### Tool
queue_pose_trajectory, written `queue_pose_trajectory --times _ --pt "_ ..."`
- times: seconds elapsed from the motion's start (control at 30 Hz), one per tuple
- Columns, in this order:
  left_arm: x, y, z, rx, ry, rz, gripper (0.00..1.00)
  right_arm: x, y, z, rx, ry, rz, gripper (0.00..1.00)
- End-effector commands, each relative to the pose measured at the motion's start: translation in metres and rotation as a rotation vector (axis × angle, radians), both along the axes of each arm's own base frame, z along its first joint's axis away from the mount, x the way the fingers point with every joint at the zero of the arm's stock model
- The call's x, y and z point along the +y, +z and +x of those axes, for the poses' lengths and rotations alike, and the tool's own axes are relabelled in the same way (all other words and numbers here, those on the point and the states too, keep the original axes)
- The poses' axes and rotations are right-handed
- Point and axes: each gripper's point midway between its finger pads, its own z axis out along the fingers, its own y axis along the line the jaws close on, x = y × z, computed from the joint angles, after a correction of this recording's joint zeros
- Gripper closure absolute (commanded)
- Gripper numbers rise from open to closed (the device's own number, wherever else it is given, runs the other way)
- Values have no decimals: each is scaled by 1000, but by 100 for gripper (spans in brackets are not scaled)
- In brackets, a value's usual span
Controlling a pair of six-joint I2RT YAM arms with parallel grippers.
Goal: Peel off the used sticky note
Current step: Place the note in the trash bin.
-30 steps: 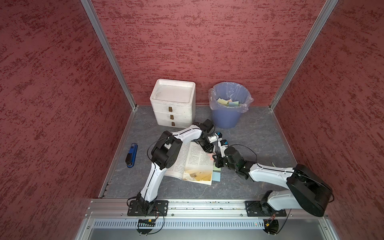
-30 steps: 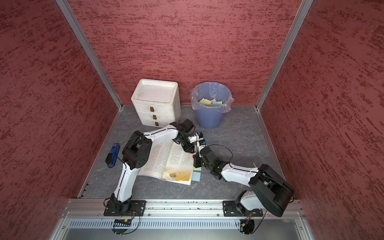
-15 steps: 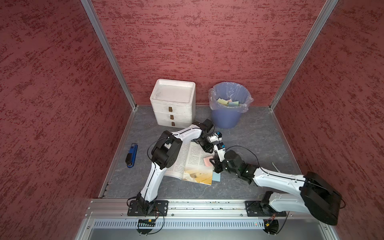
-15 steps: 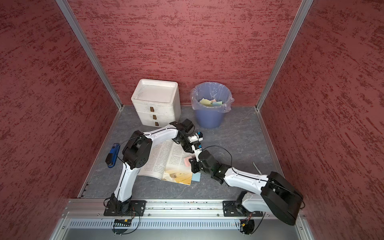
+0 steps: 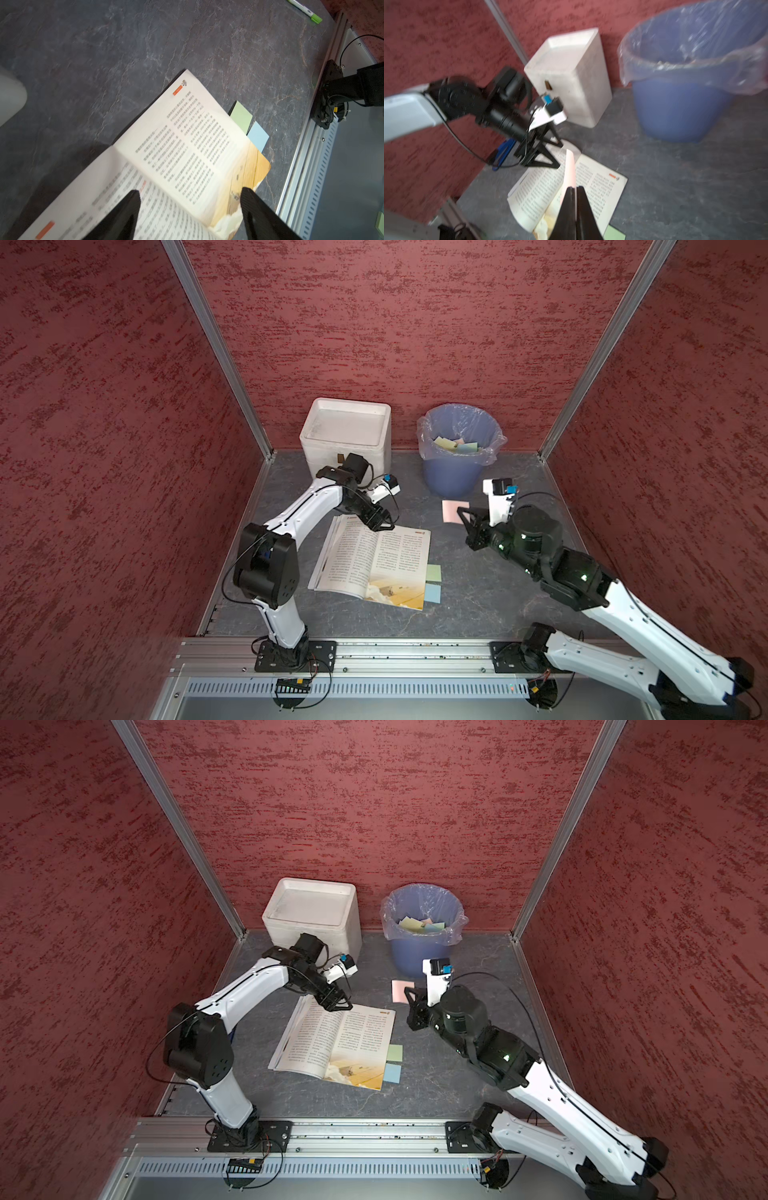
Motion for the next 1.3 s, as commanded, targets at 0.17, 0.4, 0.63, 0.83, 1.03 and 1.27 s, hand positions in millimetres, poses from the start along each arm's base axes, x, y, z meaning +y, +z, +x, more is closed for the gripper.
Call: queue_pose_trajectory --times 0.17,0.4,0.63,0.83,1.03,1.27 --pt "77 -20 -25 74 110 -89 0 -31 41 90 2 -241 -146 100" --pt "97 -29 -35 46 157 -115 0 -35 57 188 9 -369 -168 100" --pt "101 -49 -50 65 124 -92 0 -43 27 268 63 -505 -303 100" --pt "110 -48 -50 42 136 -92 0 -48 -2 308 90 -547 -371 100" --pt "115 -44 -49 30 155 -106 0 -56 -13 323 93 -573 -370 55" --pt "117 -43 -52 35 146 -105 0 -56 -4 311 112 -553 -340 20"
